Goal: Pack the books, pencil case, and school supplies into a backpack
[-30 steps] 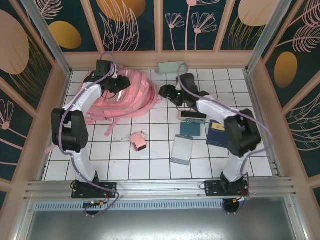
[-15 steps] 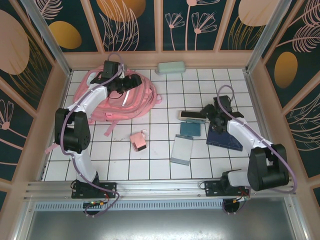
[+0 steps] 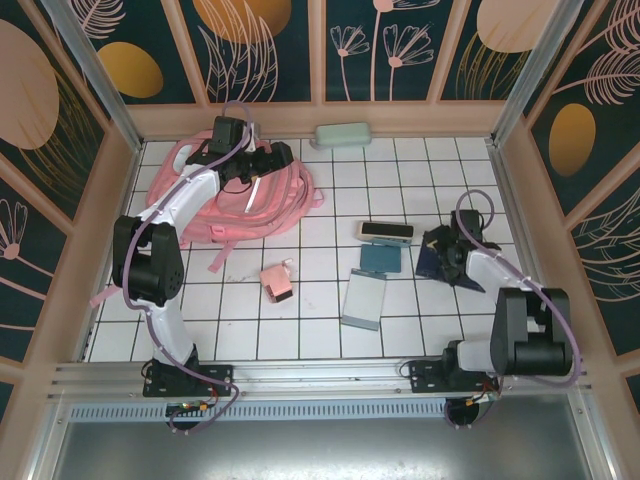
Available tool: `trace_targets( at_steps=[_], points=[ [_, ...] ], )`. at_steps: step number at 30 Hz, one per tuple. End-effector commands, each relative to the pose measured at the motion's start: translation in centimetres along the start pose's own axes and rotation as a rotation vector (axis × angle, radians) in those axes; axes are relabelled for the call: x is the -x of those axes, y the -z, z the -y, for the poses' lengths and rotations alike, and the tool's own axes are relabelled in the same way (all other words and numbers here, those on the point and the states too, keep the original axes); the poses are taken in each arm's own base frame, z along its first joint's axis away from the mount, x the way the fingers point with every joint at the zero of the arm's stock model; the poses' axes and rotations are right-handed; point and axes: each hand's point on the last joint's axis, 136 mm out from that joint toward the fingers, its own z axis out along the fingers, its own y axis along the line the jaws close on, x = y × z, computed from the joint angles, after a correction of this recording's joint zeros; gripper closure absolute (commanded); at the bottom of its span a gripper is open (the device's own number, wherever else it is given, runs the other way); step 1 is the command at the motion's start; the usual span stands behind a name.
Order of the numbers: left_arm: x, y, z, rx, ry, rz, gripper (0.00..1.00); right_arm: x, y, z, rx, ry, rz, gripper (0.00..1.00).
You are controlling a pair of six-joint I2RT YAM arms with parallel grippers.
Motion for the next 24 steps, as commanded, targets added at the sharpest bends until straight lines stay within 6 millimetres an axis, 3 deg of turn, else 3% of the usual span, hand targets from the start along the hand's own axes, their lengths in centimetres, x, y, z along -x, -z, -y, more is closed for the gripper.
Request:
trace_targets(
  at_steps=[1,8,12,15,24],
  points=[
    [-0.2,-0.4,0.2,0.0,-0.011,-0.015,0.03,1.6,-1.8,-2.5,0.076,0.085,-0.001,0.01],
    [-0.5,-0.1,-0.2,0.022,-0.02,-0.018,0.03,4.1,-5.4,-7.4,0.124,0.182,-0.046,0.01],
    [-0.6,-0.1,-0.4,0.029,-0.02,-0.023,0.03,4.0,-6.9,-10.6,0.174,0.203,-0.087,0.01],
    [-0.8,-0.2,-0.6,0.033,-0.017,-0.026,0.04,2.3,-7.7,-14.0,0.22,0.251,-0.133,0.01],
    [-1.3,-1.1,-0.2,0.0,0.016,-0.035,0.05,-5.4,-10.1,-22.7,0.325,0.339,-0.279,0.02]
  ],
)
